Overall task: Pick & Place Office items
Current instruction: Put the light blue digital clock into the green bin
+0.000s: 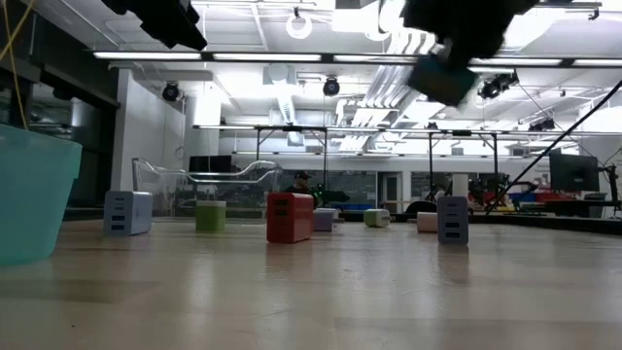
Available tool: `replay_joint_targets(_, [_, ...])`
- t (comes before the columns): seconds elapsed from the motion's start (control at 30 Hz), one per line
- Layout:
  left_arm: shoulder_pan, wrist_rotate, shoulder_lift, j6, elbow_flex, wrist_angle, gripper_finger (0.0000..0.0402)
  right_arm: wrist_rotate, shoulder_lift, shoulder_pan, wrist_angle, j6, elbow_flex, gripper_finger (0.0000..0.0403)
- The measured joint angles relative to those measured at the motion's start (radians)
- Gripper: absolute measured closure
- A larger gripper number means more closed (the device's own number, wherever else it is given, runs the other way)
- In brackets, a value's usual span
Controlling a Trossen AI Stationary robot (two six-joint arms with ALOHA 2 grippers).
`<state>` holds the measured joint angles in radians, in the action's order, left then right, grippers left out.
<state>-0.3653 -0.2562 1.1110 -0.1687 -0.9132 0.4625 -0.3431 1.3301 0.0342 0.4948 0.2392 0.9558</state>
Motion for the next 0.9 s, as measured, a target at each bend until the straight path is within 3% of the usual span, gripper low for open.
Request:
replay_joint_targets(0.2, [0.000, -0.006, 0.000, 0.142, 0.001, -0.046, 0.0261, -0.132, 0.003, -0.041, -0.222, 0.028, 0.000, 0.0262])
replay_joint_targets(0.57, [0.003, -0.007, 0.055, 0.442, 0.000, -0.274, 0.0261, -0.231, 0.071, -0.047, -0.414, 0.091, -0.002, 0.0260])
replay_joint_targets(0.9, [0.038, -0.007, 0.193, 0.452, 0.001, -0.353, 0.0261, -0.414, 0.266, -0.047, -0.680, 0.160, -0.001, 0.0260])
